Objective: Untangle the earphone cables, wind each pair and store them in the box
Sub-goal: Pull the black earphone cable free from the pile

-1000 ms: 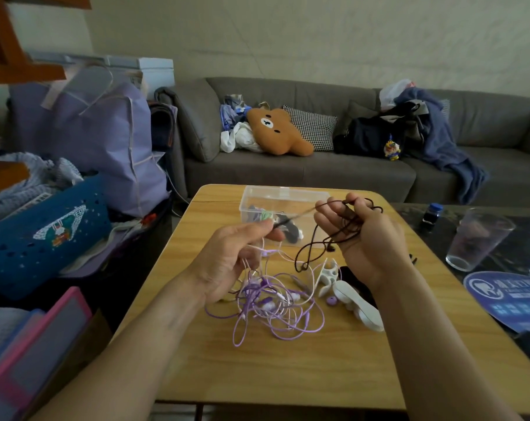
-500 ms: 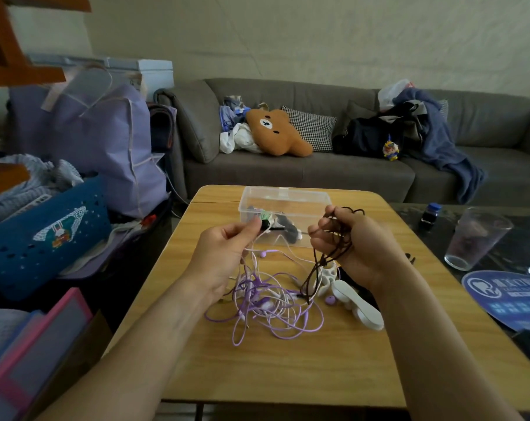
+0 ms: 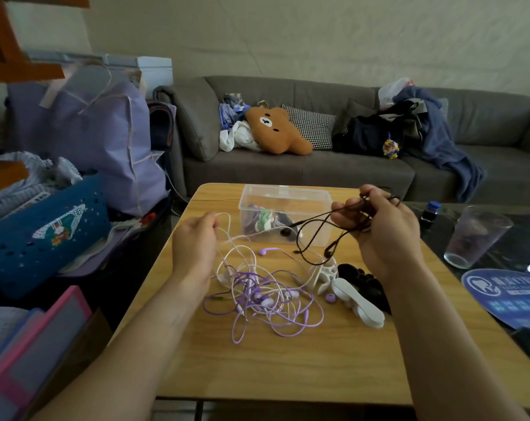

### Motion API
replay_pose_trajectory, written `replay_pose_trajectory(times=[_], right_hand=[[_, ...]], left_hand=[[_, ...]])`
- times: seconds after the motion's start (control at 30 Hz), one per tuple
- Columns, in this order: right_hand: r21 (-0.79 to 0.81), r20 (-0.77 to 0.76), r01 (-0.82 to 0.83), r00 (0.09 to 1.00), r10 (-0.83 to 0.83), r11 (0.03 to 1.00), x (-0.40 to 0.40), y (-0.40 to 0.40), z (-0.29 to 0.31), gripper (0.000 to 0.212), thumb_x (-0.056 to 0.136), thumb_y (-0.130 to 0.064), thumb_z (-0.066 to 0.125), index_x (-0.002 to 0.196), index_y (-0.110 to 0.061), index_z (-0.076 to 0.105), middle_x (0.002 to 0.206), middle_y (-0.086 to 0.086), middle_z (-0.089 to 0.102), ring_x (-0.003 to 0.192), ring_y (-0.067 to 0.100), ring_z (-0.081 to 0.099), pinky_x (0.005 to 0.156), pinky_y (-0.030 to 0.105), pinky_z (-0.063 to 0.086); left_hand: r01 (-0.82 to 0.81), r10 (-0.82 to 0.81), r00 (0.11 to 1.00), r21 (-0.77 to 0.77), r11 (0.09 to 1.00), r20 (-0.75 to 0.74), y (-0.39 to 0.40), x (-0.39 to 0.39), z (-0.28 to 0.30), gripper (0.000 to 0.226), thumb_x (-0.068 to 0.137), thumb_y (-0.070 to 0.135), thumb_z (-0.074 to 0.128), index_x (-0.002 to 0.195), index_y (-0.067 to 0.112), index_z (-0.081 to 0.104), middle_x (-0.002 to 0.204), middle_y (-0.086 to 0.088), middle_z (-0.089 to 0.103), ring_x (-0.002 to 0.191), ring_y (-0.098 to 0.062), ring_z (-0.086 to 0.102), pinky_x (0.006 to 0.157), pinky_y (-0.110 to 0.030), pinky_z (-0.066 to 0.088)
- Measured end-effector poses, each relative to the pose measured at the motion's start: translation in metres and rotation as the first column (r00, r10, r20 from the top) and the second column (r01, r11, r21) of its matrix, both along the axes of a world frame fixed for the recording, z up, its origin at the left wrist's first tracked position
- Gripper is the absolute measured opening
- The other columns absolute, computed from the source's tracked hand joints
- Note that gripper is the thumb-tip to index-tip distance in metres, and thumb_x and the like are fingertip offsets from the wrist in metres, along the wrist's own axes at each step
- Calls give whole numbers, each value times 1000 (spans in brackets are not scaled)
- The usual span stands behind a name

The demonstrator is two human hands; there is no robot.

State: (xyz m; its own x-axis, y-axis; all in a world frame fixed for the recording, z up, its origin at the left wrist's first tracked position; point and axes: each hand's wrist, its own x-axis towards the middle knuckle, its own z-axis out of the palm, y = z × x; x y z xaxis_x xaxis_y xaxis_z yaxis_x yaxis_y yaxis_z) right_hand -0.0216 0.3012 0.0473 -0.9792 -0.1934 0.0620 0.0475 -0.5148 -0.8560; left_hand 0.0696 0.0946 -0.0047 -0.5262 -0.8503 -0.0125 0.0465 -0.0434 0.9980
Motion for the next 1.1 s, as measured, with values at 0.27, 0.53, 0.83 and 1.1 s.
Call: replay_pose_trajectory(times=[0.27, 0.53, 0.83, 1.1], right_hand=[[120, -126, 55, 991, -40, 991, -5, 11, 4, 24, 108, -20, 37, 107, -9, 58, 77, 9, 71, 78, 29, 75, 63, 36, 61], [241, -91, 113, 991, -94, 964, -9, 24, 3, 21, 107, -17, 41, 101, -11, 61, 87, 10, 73, 68, 19, 72, 63, 32, 60], [157, -142, -205, 963, 227, 966, 5, 12, 13, 23, 107, -14, 39, 107, -2, 59, 83, 16, 73, 78, 31, 74, 72, 38, 63], [111, -178, -18, 983, 38, 994, -8, 30, 11, 22, 107, -22, 42, 100, -14, 62, 65, -2, 56, 50, 10, 48, 44, 22, 40]], left_hand=[[-83, 84, 996, -246, 966, -6, 6, 1, 1, 16, 93, 28, 61, 95, 12, 58, 81, 1, 60, 76, -17, 57, 61, -18, 42], [-69, 149, 977, -435, 898, 152, -4, 1, -8, 27, 78, 32, 58, 104, 23, 59, 117, -17, 55, 104, -37, 55, 90, -48, 49], [564, -473, 816, -635, 527, 332, 66, -1, -12, 76, 89, 42, 68, 151, 31, 26, 130, 14, 56, 124, 0, 46, 99, -19, 38], [484, -453, 855, -706, 518, 254, 54, -1, -18, 31, 96, 34, 61, 84, 9, 73, 52, 2, 47, 48, -7, 36, 50, -23, 30]])
